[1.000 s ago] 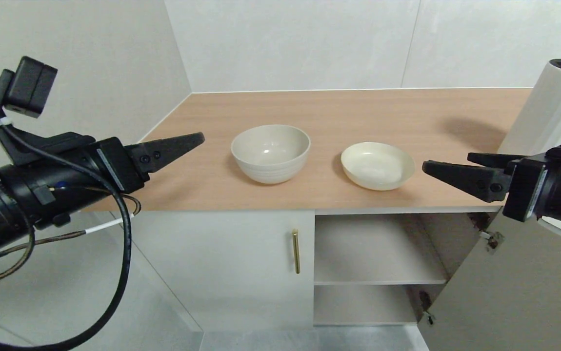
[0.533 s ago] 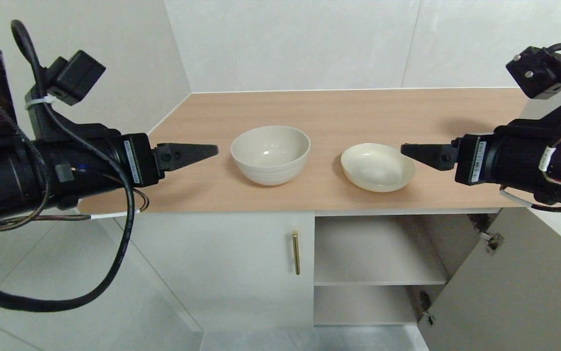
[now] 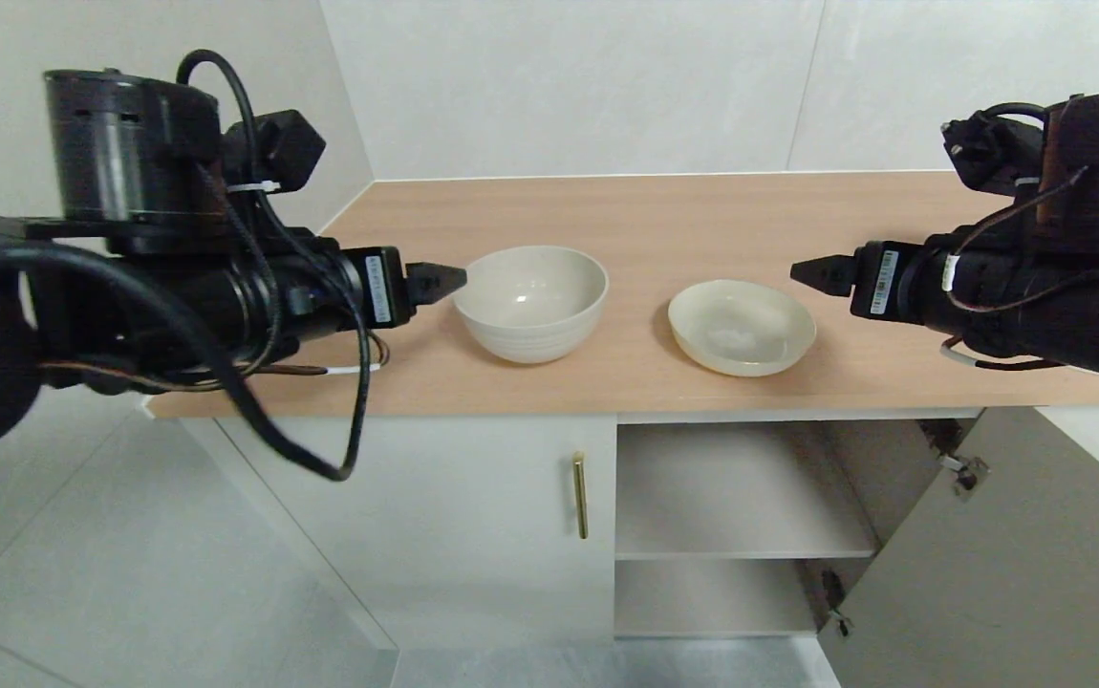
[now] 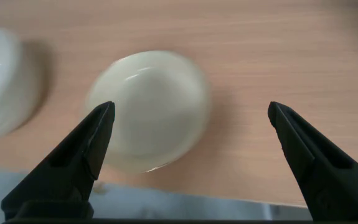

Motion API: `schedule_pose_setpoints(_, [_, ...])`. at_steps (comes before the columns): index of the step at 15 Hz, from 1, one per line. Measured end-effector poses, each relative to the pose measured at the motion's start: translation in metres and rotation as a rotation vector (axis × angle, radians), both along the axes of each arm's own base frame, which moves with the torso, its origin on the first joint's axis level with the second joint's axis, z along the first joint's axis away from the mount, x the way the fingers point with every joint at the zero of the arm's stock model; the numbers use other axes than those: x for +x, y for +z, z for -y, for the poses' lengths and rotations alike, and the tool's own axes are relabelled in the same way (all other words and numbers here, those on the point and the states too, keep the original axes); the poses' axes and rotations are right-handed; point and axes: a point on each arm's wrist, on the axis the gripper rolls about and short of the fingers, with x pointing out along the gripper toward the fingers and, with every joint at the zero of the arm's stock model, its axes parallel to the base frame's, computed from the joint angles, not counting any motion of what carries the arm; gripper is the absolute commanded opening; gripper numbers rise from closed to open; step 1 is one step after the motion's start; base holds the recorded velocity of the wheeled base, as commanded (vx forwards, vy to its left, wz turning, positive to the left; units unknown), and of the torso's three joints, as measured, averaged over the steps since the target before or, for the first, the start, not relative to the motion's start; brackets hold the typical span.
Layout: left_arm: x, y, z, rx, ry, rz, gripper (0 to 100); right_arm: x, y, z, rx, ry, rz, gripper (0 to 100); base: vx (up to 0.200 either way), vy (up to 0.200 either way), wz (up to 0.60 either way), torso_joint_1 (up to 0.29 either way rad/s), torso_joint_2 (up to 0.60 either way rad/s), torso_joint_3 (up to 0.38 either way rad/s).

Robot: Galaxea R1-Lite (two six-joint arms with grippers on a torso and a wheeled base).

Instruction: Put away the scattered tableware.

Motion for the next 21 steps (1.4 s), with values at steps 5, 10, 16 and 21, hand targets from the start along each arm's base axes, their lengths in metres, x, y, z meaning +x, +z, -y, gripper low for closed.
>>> schedule_pose_setpoints(5, [0.035,-0.017,0.018,-0.041,0.085,0.005,100,0.003,-0.005,-0.001,0.002,-0.034,-0.013,100,0.000,0.000,0.00,0.000,0.00,0.000])
schedule_pose_setpoints(10, [0.050,-0.031,0.025,-0.023,0.087,-0.027,100,0.005,-0.006,-0.003,0.016,-0.039,-0.014,100,0.000,0.000,0.00,0.000,0.00,0.000])
schedule_pose_setpoints(16, [0.055,-0.038,0.028,-0.032,0.090,-0.045,0,0.005,-0.008,-0.003,0.013,-0.040,-0.018,100,0.000,0.000,0.00,0.000,0.00,0.000])
schedule_pose_setpoints(21, [0.045,-0.027,0.025,-0.066,0.090,-0.024,0,0.005,-0.009,-0.003,0.007,-0.042,-0.021,100,0.000,0.000,0.00,0.000,0.00,0.000])
